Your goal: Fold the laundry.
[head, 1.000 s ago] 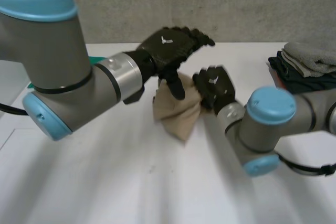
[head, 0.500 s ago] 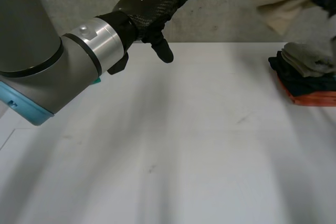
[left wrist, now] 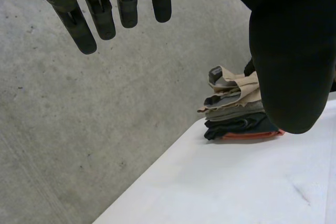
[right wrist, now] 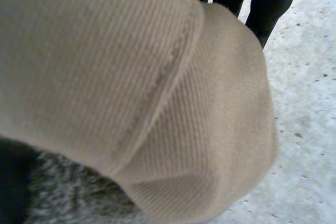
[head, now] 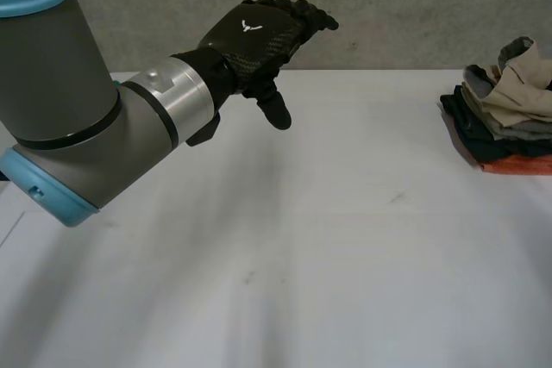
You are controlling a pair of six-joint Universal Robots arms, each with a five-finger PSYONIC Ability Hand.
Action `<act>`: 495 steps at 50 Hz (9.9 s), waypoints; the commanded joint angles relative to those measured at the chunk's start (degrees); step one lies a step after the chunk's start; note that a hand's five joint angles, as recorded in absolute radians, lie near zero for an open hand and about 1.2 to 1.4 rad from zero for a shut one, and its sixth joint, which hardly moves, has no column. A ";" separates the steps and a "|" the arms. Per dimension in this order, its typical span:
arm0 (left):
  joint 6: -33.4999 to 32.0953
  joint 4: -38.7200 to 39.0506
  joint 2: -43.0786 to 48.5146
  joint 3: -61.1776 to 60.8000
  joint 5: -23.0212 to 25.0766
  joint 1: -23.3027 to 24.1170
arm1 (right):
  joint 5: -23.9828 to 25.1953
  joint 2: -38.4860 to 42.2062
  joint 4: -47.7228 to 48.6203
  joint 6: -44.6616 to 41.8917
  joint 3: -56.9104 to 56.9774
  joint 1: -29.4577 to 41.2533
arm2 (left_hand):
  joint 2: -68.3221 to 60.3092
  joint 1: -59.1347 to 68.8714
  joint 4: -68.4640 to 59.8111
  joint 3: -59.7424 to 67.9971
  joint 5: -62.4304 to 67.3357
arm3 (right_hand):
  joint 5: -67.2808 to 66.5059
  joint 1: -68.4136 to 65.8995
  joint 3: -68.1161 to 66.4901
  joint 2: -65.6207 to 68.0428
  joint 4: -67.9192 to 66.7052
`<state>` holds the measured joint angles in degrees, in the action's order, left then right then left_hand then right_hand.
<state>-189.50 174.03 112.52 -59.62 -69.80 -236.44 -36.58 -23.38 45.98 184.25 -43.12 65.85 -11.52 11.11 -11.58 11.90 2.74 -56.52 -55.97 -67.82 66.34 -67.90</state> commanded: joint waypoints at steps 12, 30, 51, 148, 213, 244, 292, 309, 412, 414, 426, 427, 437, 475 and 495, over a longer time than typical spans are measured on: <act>-0.08 0.08 -0.64 0.12 -1.04 1.33 | -2.35 -17.12 -2.37 11.65 -11.10 -3.79 | -2.06 2.46 -2.00 1.68 0.84 | 56.52 45.97 57.82 -56.34 57.90; 0.36 0.17 -2.22 -0.23 -0.96 2.04 | -15.59 -34.79 -43.60 -30.59 -15.95 -16.89 | -1.72 2.13 -1.66 1.34 0.50 | 56.52 45.97 57.82 -56.34 57.90; -11.49 1.67 -5.21 5.13 -13.96 -19.14 | -24.25 -54.66 -18.29 -24.55 -40.01 28.44 | -2.73 3.14 -2.67 2.35 1.51 | 56.52 45.97 57.82 -56.34 57.90; -13.52 25.49 8.75 -13.07 -11.76 -15.62 | -29.16 -52.47 -25.24 -35.54 -59.80 34.43 | -4.58 4.99 -4.52 4.20 3.36 | 56.52 45.97 57.82 -56.34 57.90; -18.98 15.64 49.20 29.56 -2.45 -33.30 | -30.21 -46.84 -24.71 -36.33 -59.27 35.05 | -36.37 36.78 -36.31 35.99 35.15 | 56.52 45.97 57.82 -56.34 57.90; 2.37 22.06 -4.02 -2.67 -7.20 -18.90 | -31.27 -48.51 -25.15 -36.06 -59.18 34.44 | -68.48 68.89 -68.42 68.10 67.26 | 56.52 45.97 57.82 -56.34 57.90; -6.94 12.66 -19.51 -21.15 -21.17 9.77 | -18.78 -31.31 -51.10 -14.56 -37.76 38.01 | -68.48 68.89 -68.42 68.10 67.26 | 56.52 45.97 57.82 -56.34 57.90; -7.20 10.37 -26.48 -19.57 -21.26 10.38 | -30.39 -17.84 -36.14 11.57 -21.57 54.47 | -68.48 68.89 -68.42 68.10 67.26 | 56.52 45.97 57.82 -56.34 57.90; -27.51 25.23 -4.31 -41.97 -8.87 -19.14 | -36.98 -37.88 -35.61 -39.67 -49.95 39.53 | -8.13 8.53 -8.07 7.75 6.91 | -13.48 -24.03 -12.18 13.66 -12.10; -26.54 24.08 -6.34 -43.03 -8.95 -19.67 | -37.16 -37.88 -35.61 -39.58 -50.39 39.44 | -8.45 8.85 -8.39 8.07 7.23 | -13.48 -24.03 -12.18 13.66 -12.10; -10.81 19.16 -16.28 -53.75 -8.52 -25.30 | -37.25 -39.11 -35.78 -38.61 -51.80 38.83 | -13.16 13.56 -13.10 12.78 11.94 | -13.48 -24.03 -12.18 13.66 -12.10; -10.46 19.16 -16.28 -54.28 -8.34 -25.56 | -37.25 -39.11 -35.78 -38.53 -51.80 38.92 | -13.16 13.57 -13.10 12.78 11.94 | -13.48 -24.03 -12.18 13.66 -12.10; -10.89 20.38 -9.79 -55.43 -3.78 -30.22 | -37.25 -39.19 -35.78 -38.61 -52.06 39.00 | -19.22 19.62 -19.15 18.84 18.00 | -13.48 -24.03 -12.18 13.66 -12.10; -22.23 23.46 3.86 -42.08 -3.94 -30.40 | -37.68 -42.43 -36.48 -38.79 -50.66 38.65 | -68.48 68.89 -68.42 68.10 67.26 | -13.48 -24.03 -12.18 13.66 -12.10; -24.16 2.47 -33.77 -40.57 -7.99 -28.11 | -38.04 -57.57 -75.77 -54.07 -29.65 35.23 | -68.48 68.89 -68.42 68.10 67.26 | -13.48 -24.03 -12.18 13.66 -12.10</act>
<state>-211.88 187.03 80.37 -100.20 -77.98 -264.79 -74.24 -80.79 -20.99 139.12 -75.90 101.97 -68.32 63.61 -68.49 68.02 56.30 -57.98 -64.33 -68.03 67.22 -68.62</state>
